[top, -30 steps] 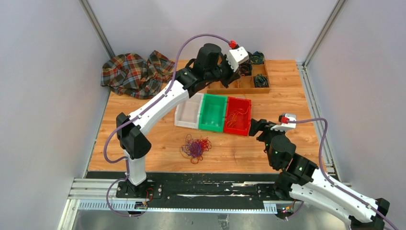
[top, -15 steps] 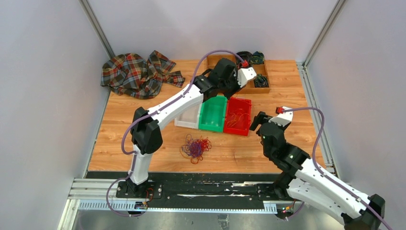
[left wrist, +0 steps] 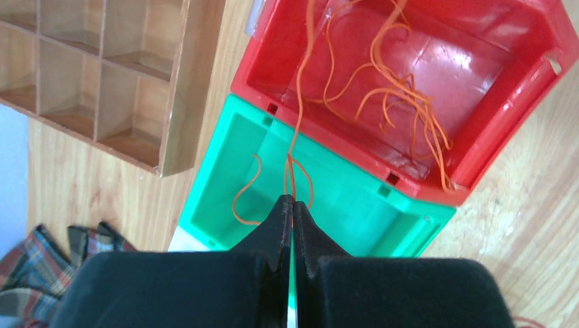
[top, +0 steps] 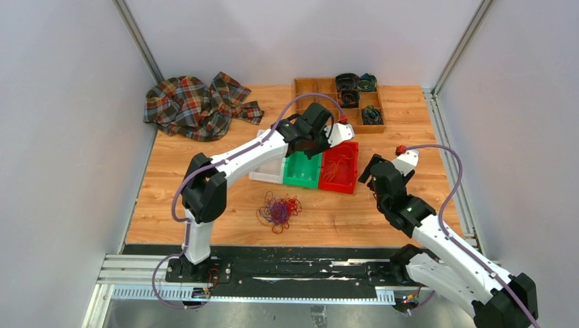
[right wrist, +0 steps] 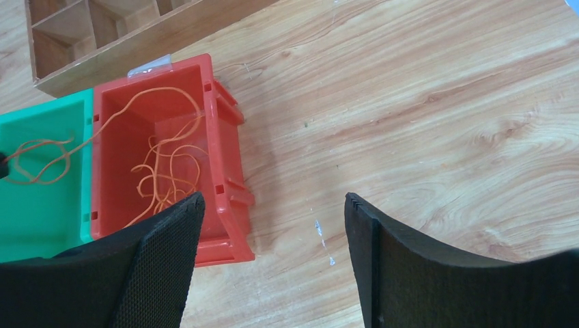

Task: Untangle the cables

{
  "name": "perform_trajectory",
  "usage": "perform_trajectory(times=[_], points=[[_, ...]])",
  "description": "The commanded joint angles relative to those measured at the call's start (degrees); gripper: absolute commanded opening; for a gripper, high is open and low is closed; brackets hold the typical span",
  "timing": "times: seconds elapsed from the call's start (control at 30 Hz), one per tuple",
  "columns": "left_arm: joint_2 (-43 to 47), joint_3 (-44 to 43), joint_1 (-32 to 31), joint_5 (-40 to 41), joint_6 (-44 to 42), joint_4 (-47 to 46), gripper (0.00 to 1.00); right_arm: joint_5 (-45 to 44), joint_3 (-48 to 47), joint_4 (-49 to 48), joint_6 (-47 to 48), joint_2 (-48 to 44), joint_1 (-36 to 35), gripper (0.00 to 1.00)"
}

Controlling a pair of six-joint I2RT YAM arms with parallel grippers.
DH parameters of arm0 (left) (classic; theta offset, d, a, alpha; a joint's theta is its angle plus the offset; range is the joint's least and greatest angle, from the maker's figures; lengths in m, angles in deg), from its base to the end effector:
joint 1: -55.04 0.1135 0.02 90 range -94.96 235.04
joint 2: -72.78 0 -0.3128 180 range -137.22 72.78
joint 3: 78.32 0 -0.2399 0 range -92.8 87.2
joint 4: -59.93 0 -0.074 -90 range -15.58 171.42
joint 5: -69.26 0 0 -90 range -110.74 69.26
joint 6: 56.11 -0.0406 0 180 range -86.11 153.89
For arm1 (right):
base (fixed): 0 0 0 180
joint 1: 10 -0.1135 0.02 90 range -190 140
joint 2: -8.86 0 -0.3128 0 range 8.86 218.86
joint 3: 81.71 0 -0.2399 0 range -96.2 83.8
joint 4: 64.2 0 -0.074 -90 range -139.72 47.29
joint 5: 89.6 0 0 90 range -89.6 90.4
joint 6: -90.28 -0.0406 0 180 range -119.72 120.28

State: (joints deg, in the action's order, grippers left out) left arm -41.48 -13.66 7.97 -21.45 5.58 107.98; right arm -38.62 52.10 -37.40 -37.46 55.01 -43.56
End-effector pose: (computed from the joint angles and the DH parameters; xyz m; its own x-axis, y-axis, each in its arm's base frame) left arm 0.3174 -0.3420 0.3194 -0.0884 0.7913 -0.6051 0.8858 0.3403 0.3156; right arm 0.1287 0.0547 0.2917 -0.2729 0.3897 -0.8796 0.2605 0.9101 0.3224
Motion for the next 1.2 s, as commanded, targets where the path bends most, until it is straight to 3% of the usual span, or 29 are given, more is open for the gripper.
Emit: perform_trajectory(times=[0.0, 0.27, 0.83, 1.0, 1.17], points=[[8.0, 2.7, -0.2, 1.2, -4.3, -0.9, 0.0, 3.1, -2.2, -0.4, -0.8, 0.4, 3.0, 0.74], [7.6, 1.1, -0.3, -2.9, -1.0, -0.1, 0.0, 4.4, -1.8, -0.4, -1.0, -0.6, 4.3, 0.73], [-9.0, -15.4, -3.7, -14.2, 10.0, 1.2, 0.01, 3.8, -0.4, 1.2, -2.7, -5.2, 6.2, 0.72], [-10.1, -13.8, -3.7, -16.2, 12.5, -2.1, 0.0, 3.6, 0.2, 1.5, -3.1, -6.1, 6.5, 0.72], [-10.2, -8.8, -3.4, -13.0, 11.2, -6.0, 0.01, 2.7, 1.4, 1.7, -3.3, -8.5, 6.7, 0.71]])
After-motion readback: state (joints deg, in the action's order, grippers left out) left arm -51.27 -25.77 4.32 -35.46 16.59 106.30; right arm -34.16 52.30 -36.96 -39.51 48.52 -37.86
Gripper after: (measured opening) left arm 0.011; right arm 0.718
